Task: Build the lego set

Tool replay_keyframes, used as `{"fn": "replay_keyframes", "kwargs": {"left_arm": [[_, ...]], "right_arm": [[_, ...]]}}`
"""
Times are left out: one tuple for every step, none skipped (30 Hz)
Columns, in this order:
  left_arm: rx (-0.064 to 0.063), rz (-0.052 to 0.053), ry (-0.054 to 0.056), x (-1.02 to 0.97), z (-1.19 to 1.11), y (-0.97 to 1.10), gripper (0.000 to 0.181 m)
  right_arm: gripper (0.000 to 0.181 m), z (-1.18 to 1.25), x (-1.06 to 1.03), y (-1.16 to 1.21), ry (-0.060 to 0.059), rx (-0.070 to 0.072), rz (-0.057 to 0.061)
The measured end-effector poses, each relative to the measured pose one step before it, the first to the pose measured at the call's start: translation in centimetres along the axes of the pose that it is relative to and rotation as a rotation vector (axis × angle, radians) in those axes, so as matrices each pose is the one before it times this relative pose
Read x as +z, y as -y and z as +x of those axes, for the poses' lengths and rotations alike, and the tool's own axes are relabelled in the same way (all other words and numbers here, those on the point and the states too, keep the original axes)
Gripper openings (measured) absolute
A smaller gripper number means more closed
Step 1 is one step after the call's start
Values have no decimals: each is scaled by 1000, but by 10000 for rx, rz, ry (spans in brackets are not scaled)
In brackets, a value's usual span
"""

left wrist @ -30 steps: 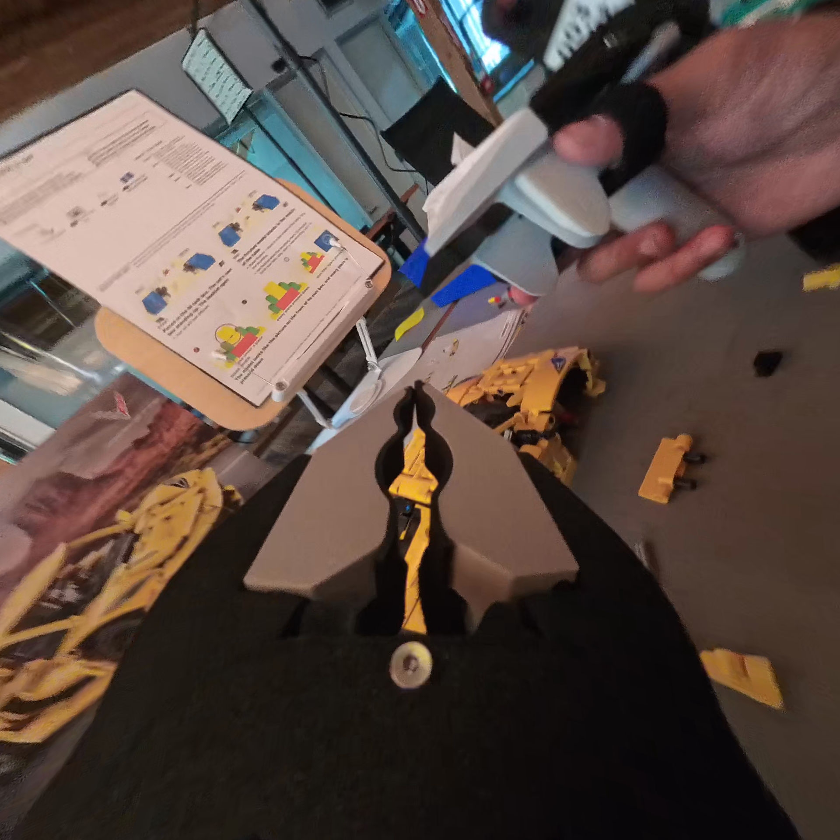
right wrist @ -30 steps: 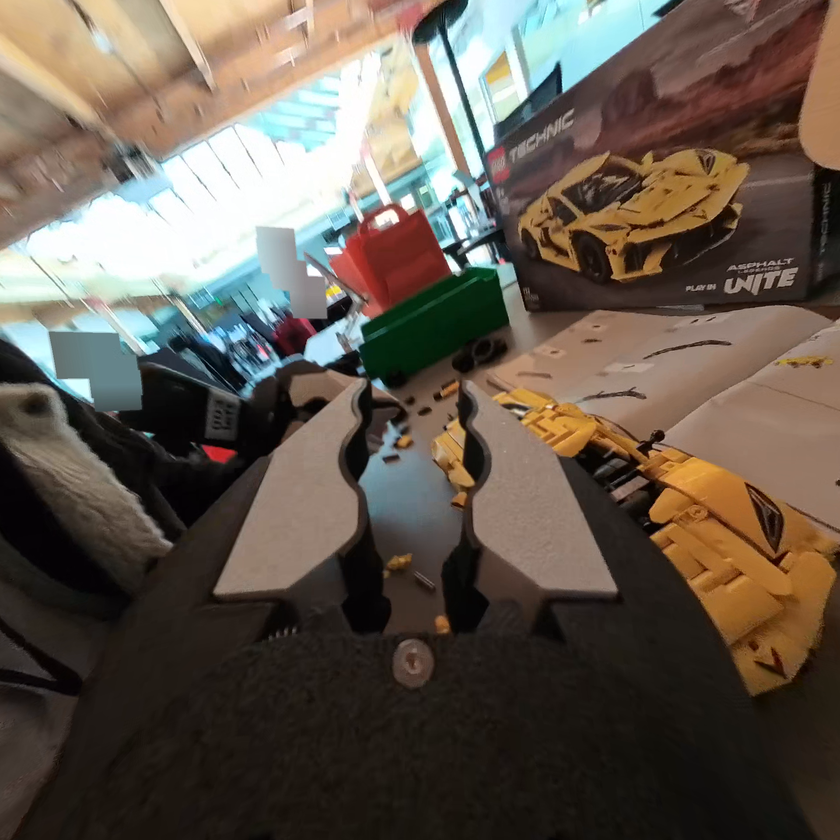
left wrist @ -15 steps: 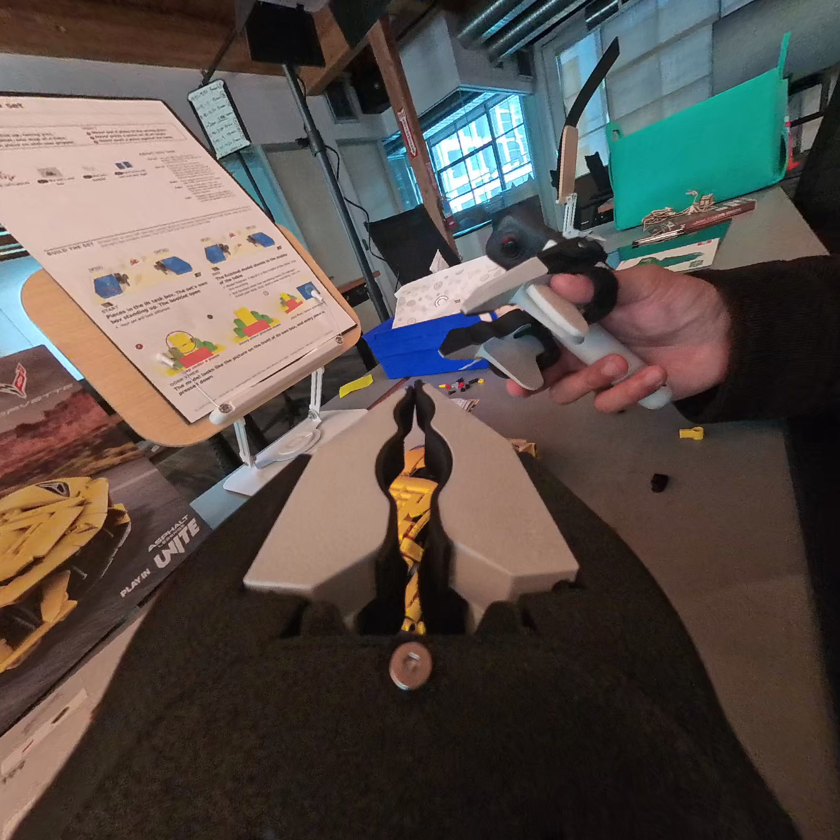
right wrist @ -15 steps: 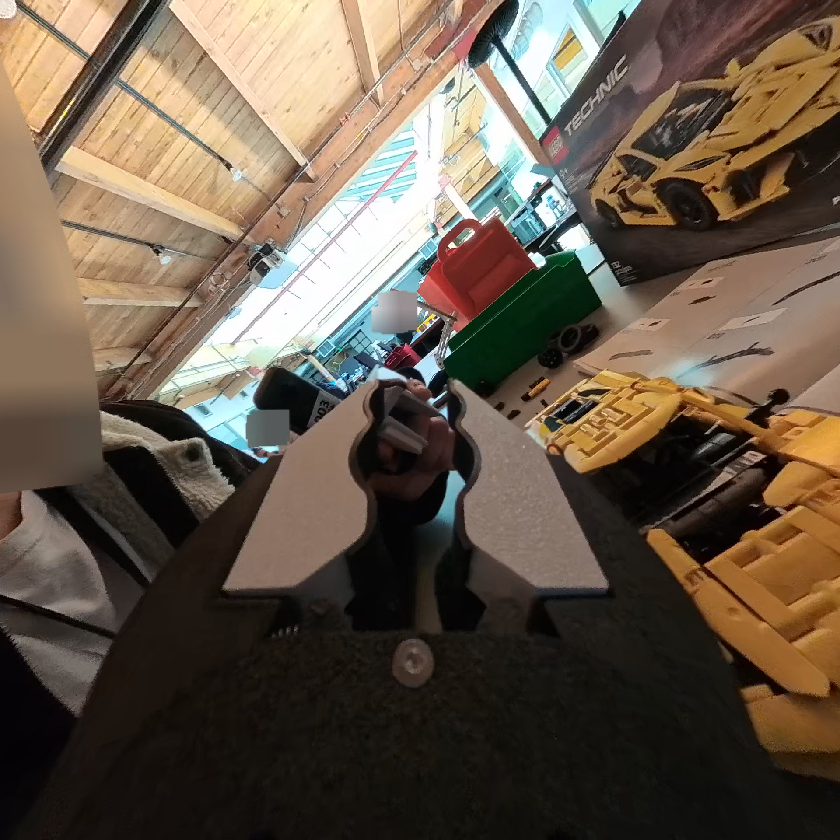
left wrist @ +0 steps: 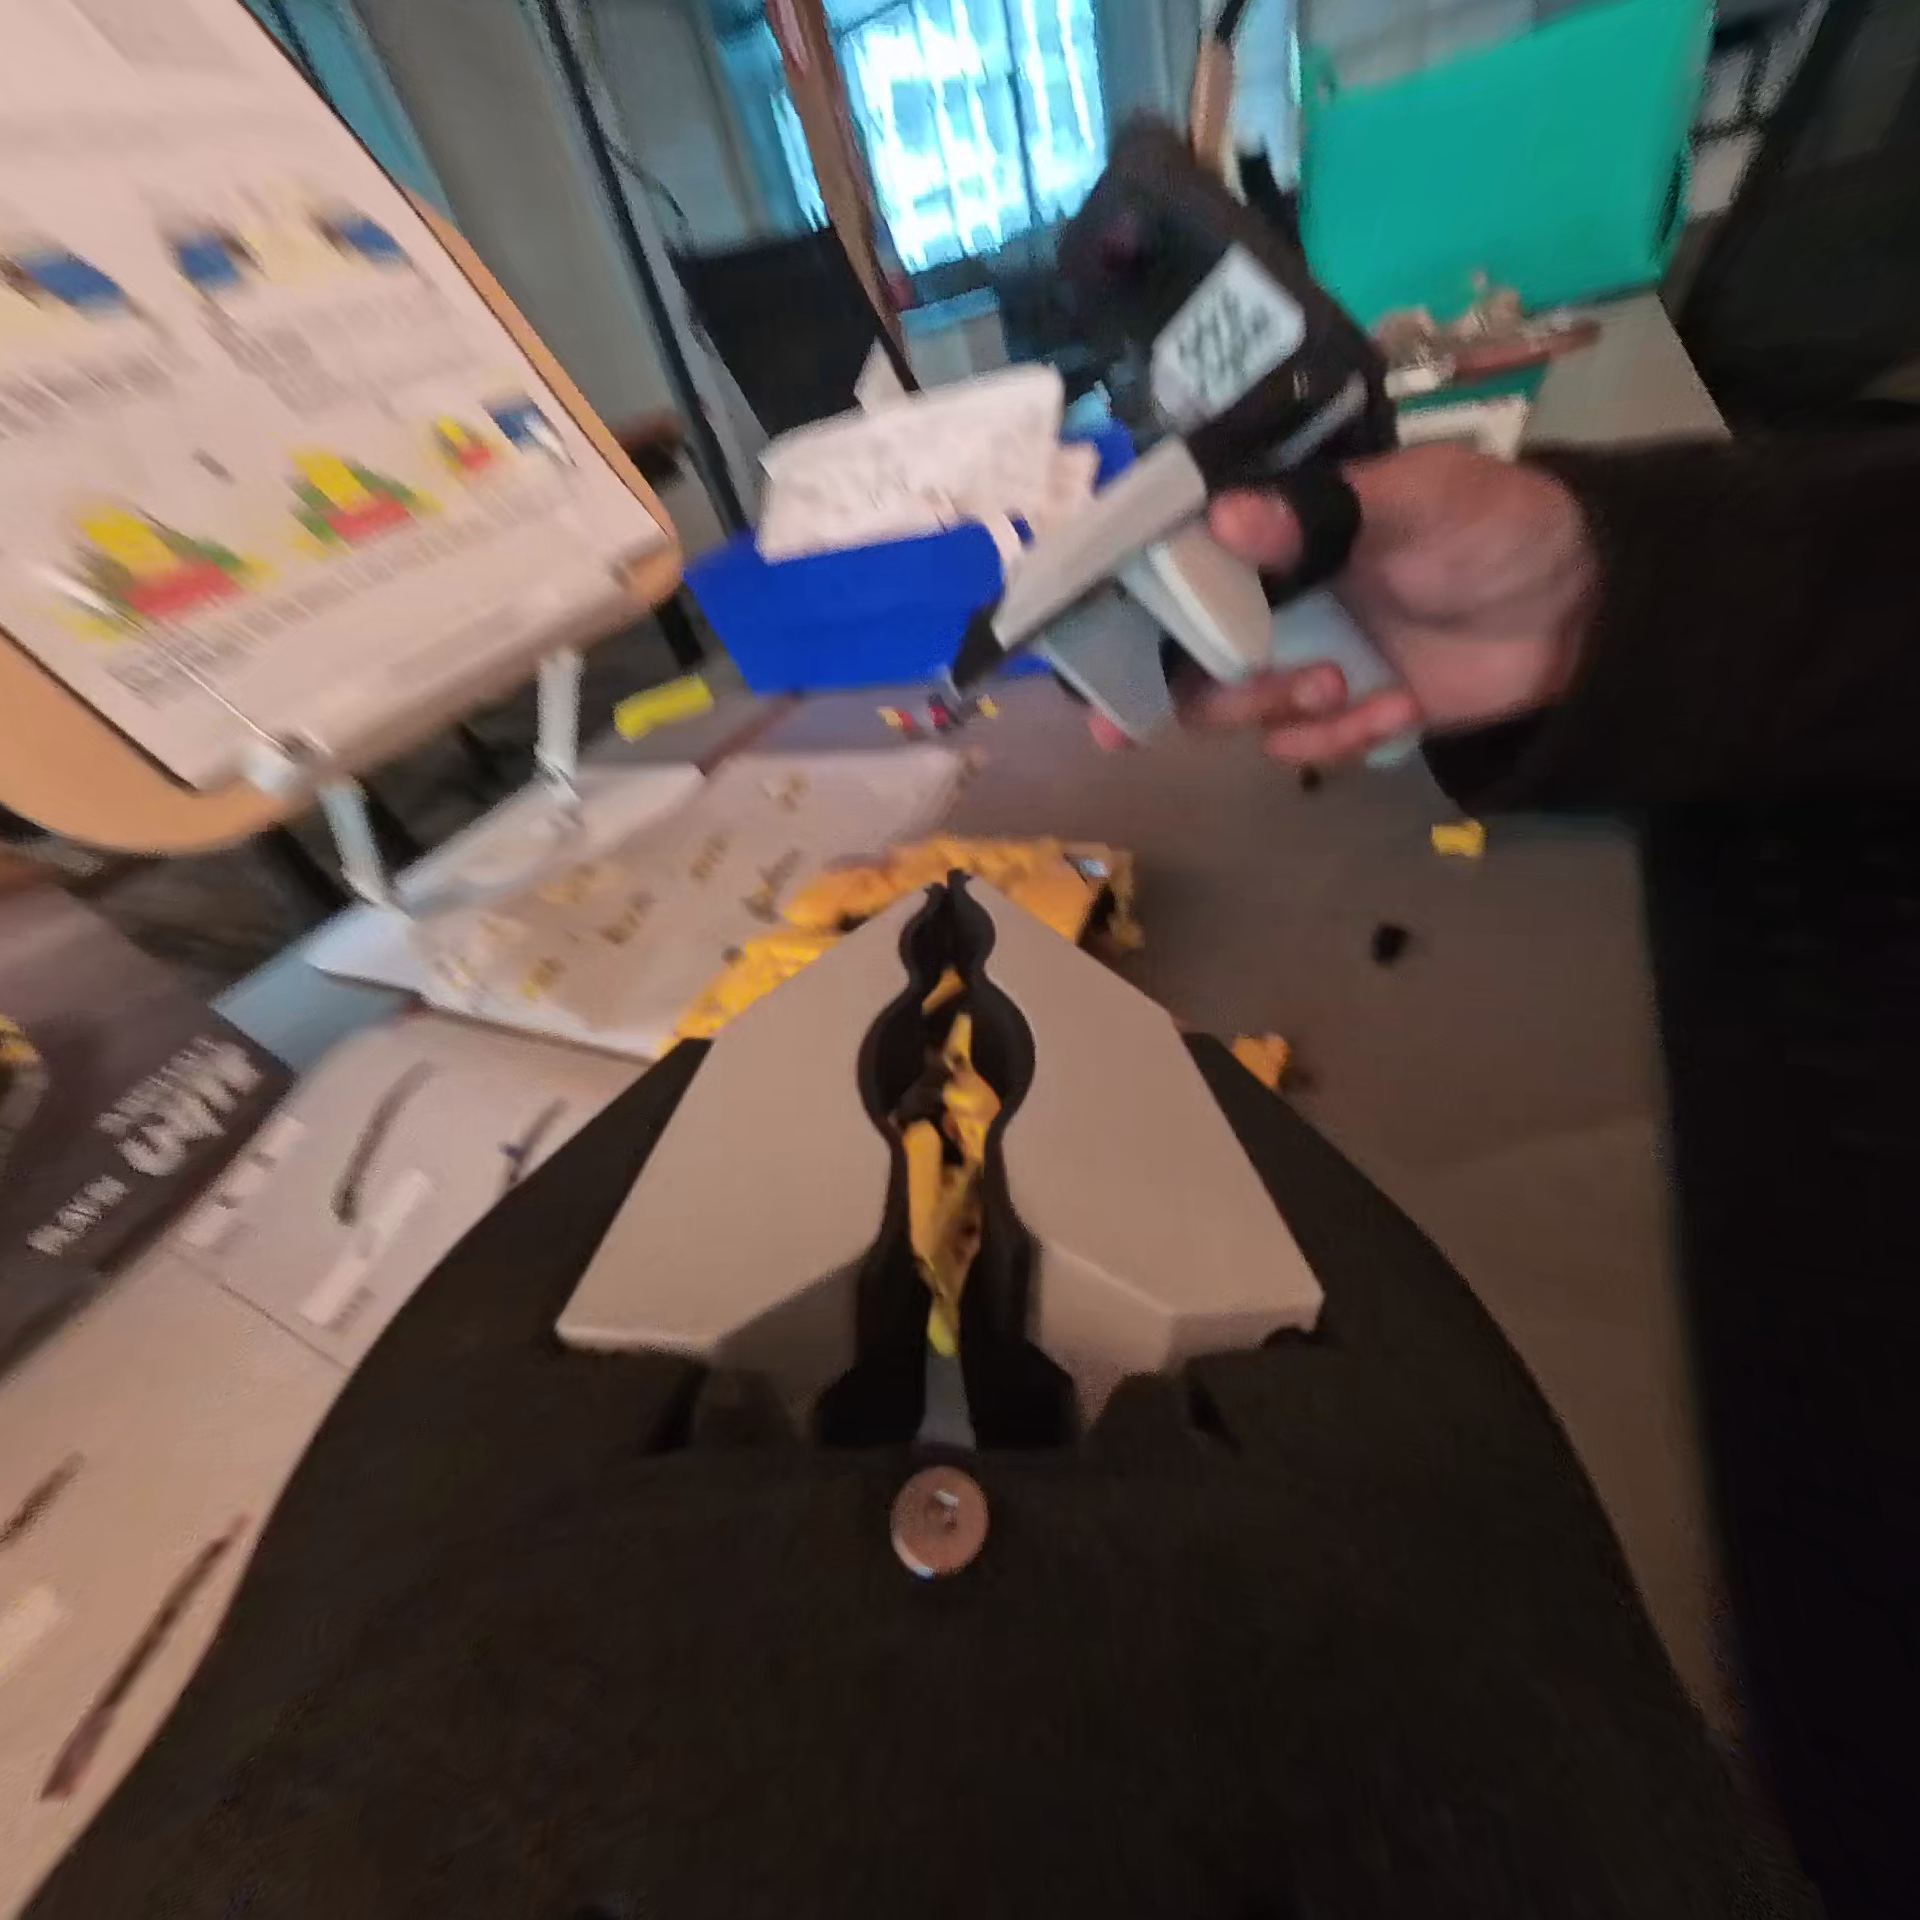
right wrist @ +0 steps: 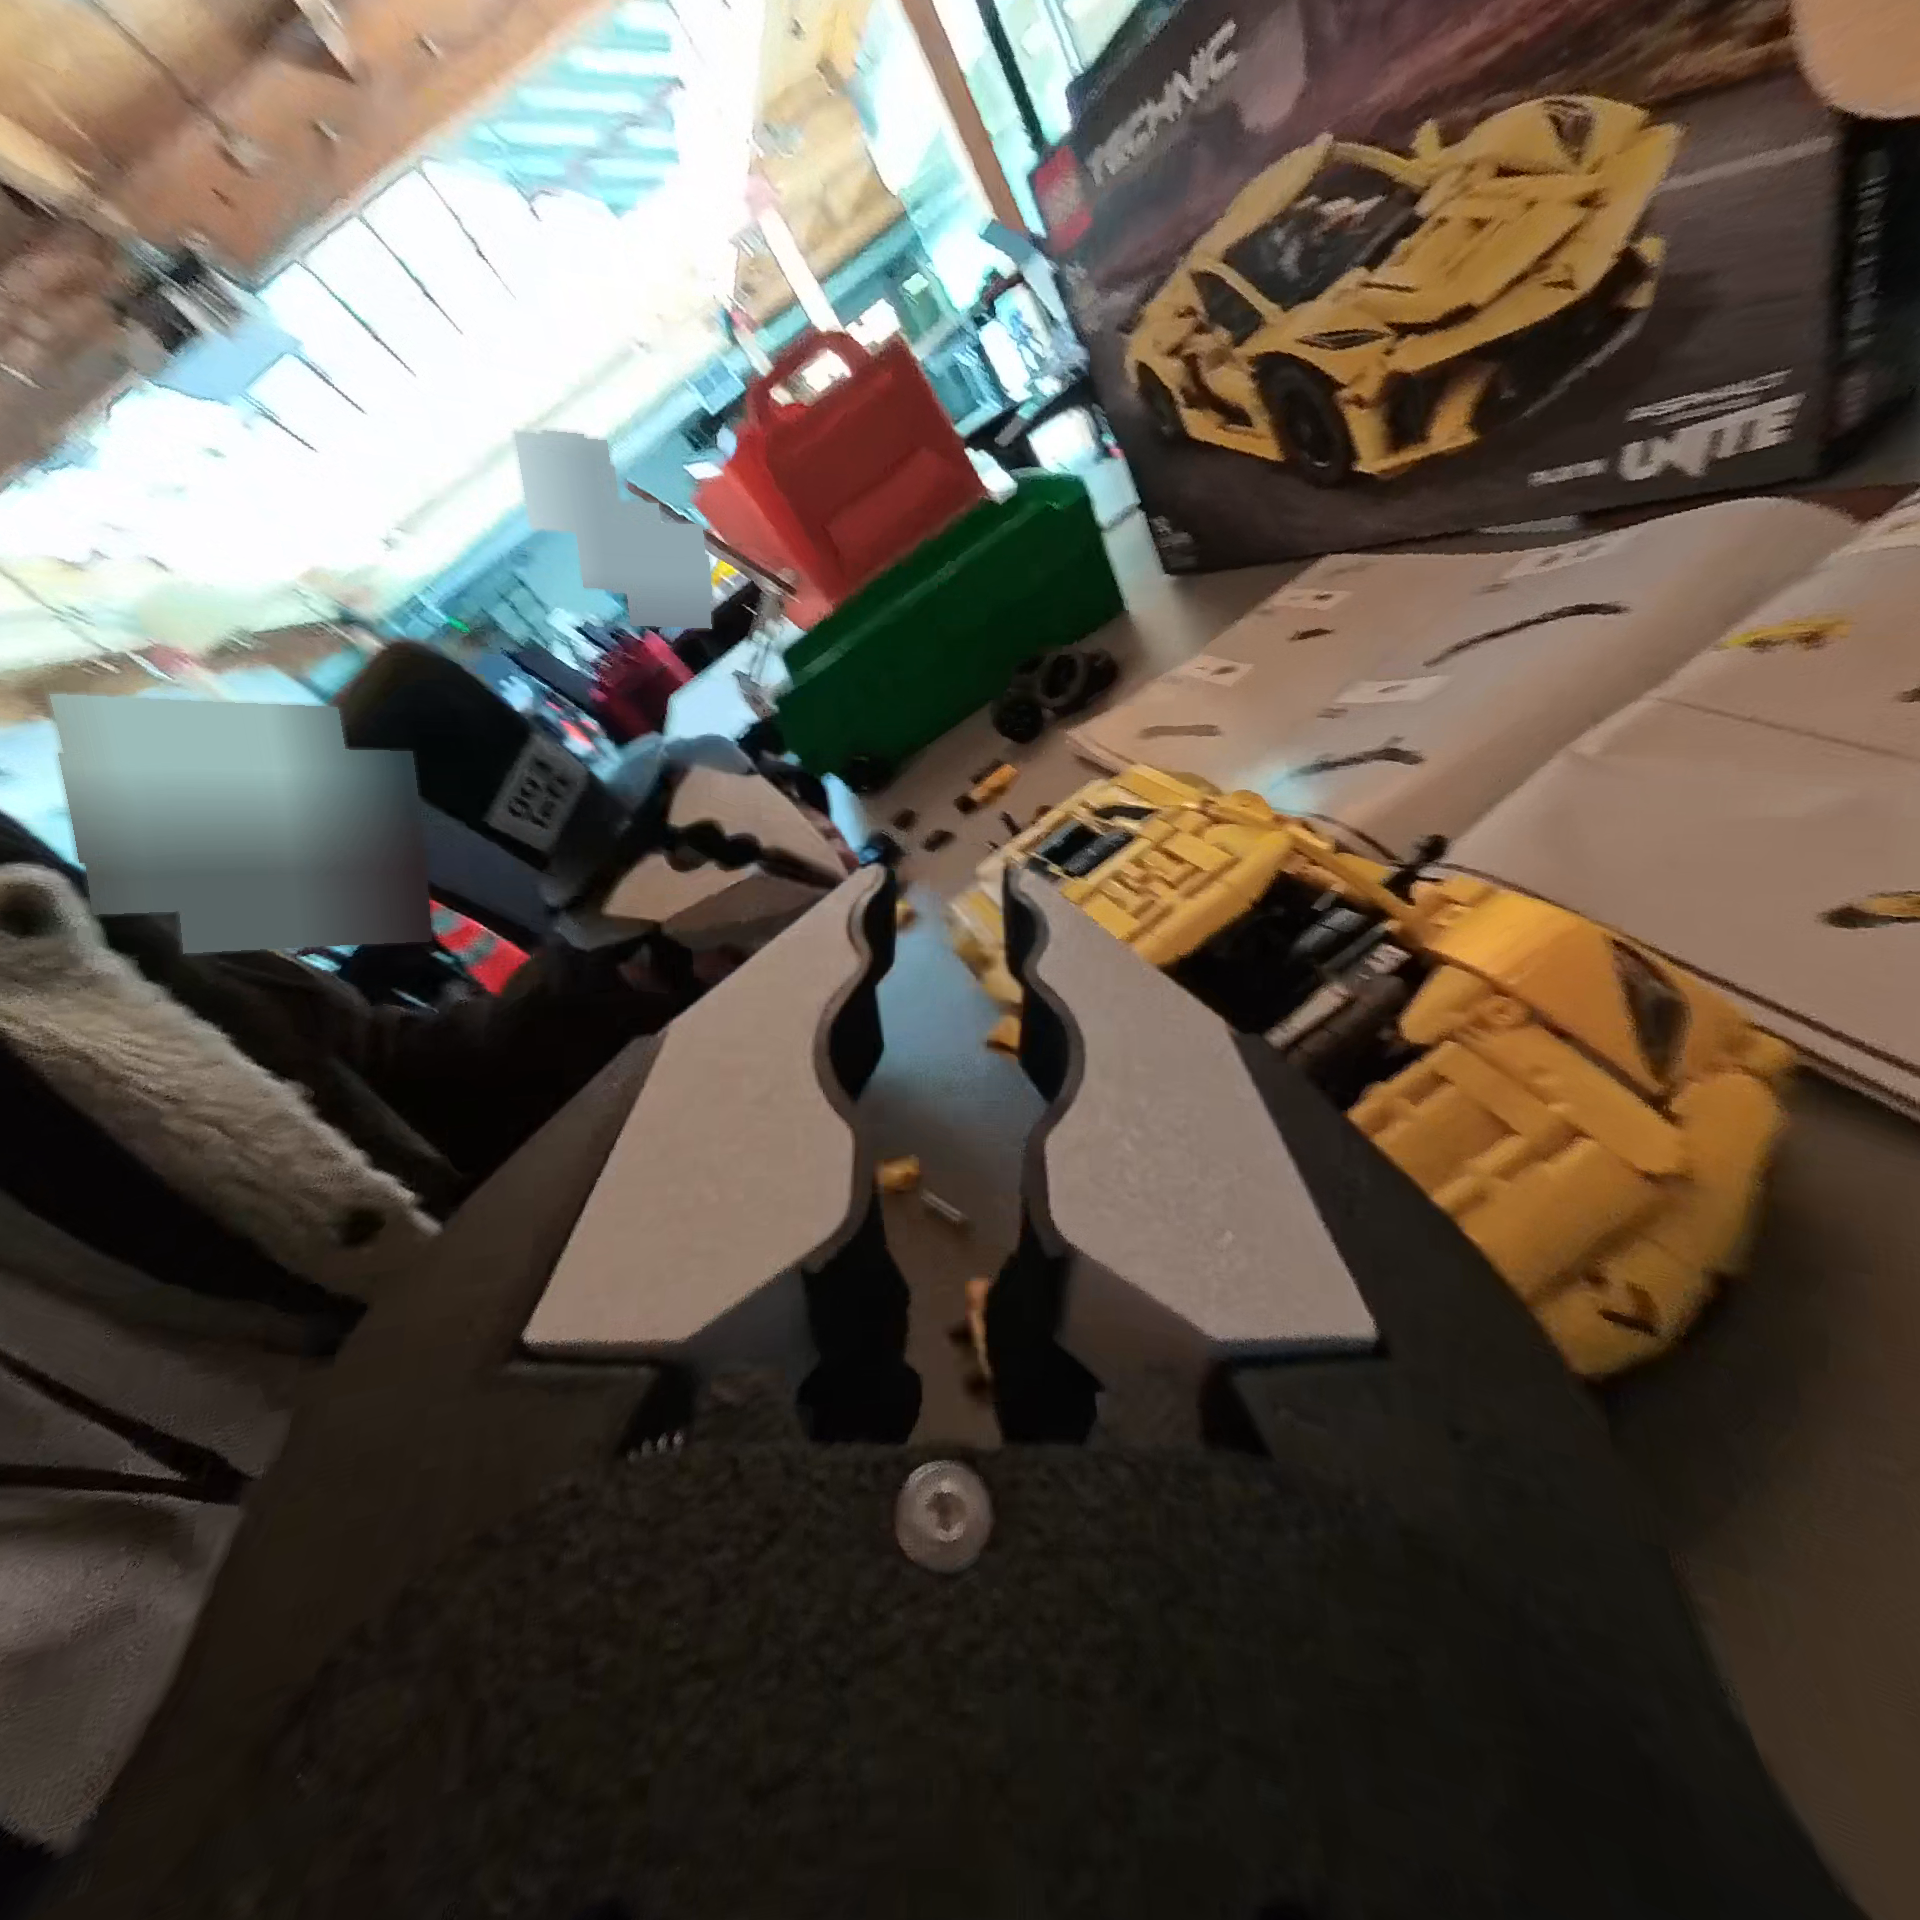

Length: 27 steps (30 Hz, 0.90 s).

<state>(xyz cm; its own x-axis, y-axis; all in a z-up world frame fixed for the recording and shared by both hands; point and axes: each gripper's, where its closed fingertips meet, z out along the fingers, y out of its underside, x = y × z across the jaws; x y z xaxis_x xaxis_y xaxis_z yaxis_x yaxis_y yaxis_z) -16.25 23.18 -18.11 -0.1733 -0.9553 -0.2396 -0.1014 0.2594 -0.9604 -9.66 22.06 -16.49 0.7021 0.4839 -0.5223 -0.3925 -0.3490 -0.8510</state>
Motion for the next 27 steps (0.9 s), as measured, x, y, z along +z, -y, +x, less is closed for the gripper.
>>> {"fn": "replay_keyframes", "kwargs": {"left_arm": [[-89,-435,-247,-106,308,-894,0],[-75,-315,-153,-275,222,-748,0],[-136,-279,-92,-391,139,-766,0],[-195,-240,25,-491,-28,-741,0],[-216,-139,43,-547,-50,-636,1],[-230,-89,43,-583,-80,-577,2],[-239,-80,120,-614,-237,-523,2],[-245,-35,134,-639,-289,-365,2],[-249,9,89,-634,-241,-191,2],[-234,18,76,-611,-199,-57,3],[-183,13,74,-558,-166,-36,3],[-102,-13,79,-483,-133,-55,4],[-24,-38,108,-442,-136,-108,4],[5,-35,143,-415,-171,-107,5],[-7,-38,111,-389,-136,-104,5],[-31,-53,63,-365,-77,-138,5],[-57,-61,33,-338,-20,-151,6],[-69,-82,-9,-327,78,-224,7],[-62,-114,-15,-312,120,-278,8],[-40,-107,34,-307,87,-292,8],[-23,-77,42,-307,114,-270,9],[-27,-67,21,-296,163,-235,9],[-45,-47,24,-296,170,-172,9],[-58,-14,18,-292,206,-103,9],[-65,-1,14,-276,204,-51,9],[-59,6,41,-276,181,-1,9],[-48,16,77,-273,142,21,9]], "right_arm": [[19,200,-399,-378,-345,-518,-323],[19,68,-549,-779,-297,-631,-564],[19,193,-824,-1100,-390,-793,-738],[19,589,-1125,-1052,-647,-922,-617],[19,846,-1293,-861,-802,-861,-338],[15,641,-1296,-834,-666,-523,-196],[10,147,-1222,-880,-321,-166,-209],[10,-140,-1121,-898,-118,86,-230],[11,-261,-1023,-929,-54,229,-215],[11,-414,-945,-984,32,268,-215],[12,-514,-793,-1065,89,212,-239],[13,-539,-622,-1130,96,116,-278],[14,-448,-430,-1192,27,8,-348],[16,-331,-290,-1149,-56,-81,-368],[17,-365,-209,-987,-44,-108,-327],[17,-482,-214,-771,50,-71,-258],[17,-404,-216,-548,43,17,-163],[17,-183,-242,-484,-11,100,-142],[18,-17,-253,-445,-46,131,-112],[18,129,-219,-346,-81,134,-49],[19,180,-164,-250,-84,109,-9],[20,135,-124,-178,-65,94,-7],[20,49,-72,-60,-40,75,-4],[20,-35,-29,131,-32,32,57],[20,-27,18,316,-68,5,148],[20,-79,79,449,-54,34,216],[20,-288,163,405,82,71,188]]}}
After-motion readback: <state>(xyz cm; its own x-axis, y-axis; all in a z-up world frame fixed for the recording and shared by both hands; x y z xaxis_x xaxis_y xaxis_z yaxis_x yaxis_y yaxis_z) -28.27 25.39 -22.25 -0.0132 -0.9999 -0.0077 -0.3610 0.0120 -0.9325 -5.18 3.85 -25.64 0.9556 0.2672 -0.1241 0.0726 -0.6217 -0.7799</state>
